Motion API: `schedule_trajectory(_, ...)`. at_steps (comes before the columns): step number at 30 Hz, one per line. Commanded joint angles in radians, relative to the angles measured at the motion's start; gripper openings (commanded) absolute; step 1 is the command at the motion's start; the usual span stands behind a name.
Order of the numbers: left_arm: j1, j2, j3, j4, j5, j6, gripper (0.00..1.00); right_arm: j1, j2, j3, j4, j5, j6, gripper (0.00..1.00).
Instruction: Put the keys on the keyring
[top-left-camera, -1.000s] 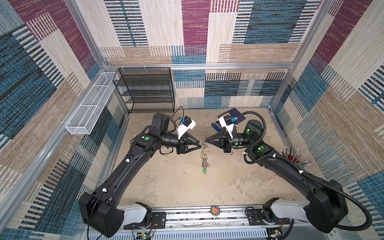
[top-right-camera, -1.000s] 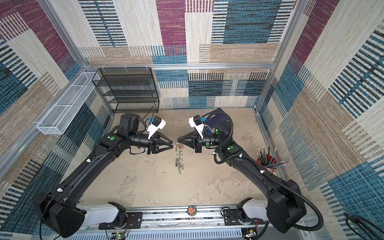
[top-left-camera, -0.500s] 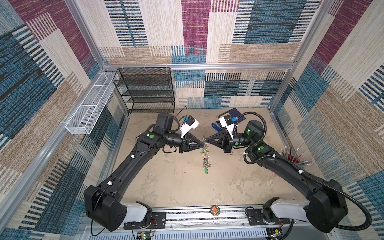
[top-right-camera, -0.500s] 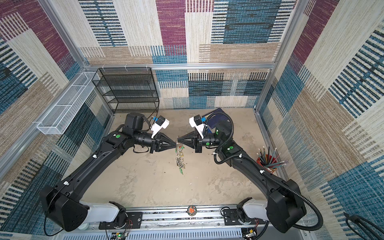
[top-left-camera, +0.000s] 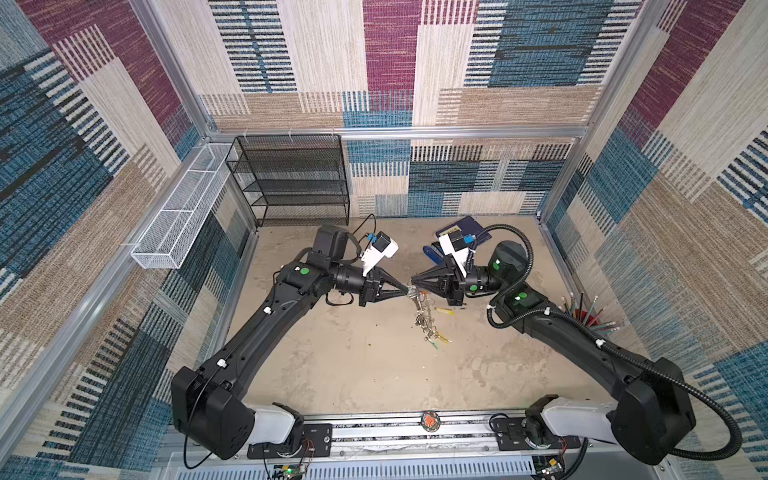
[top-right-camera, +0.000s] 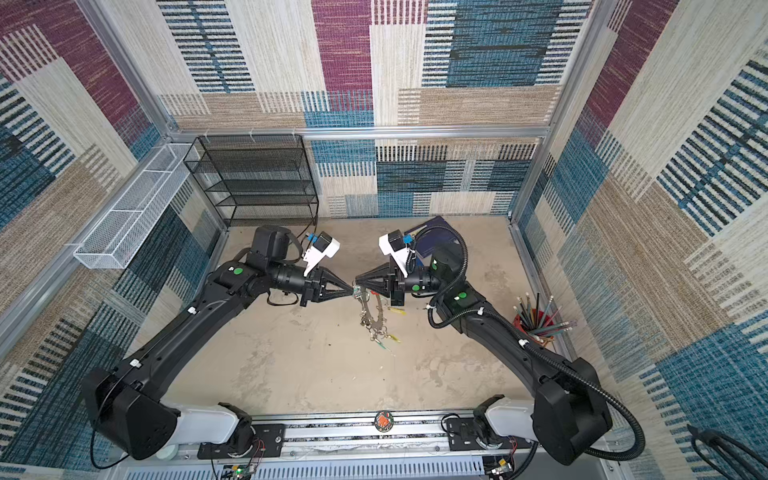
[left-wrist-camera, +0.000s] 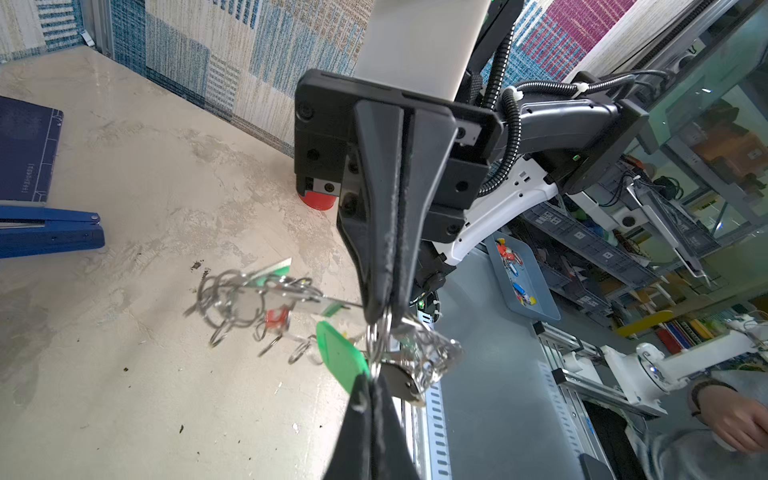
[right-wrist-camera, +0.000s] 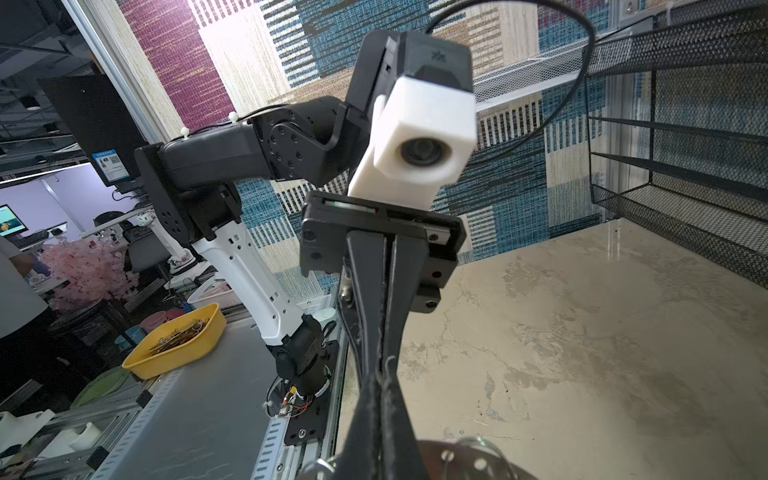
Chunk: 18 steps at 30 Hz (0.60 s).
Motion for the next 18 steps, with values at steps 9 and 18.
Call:
schedule_trajectory(9,-0.031,0.044,0.065,-0.064,0.025,0.062,0.00,0.015,0.013,-0.002,0.117,-0.024,0.046,0.00)
schedule_trajectory(18,-0.036,0.061,0.081,-0.053,-0.013,0.052,0.00,0.016,0.022,-0.003,0.137,-0.035,0.055,0.00)
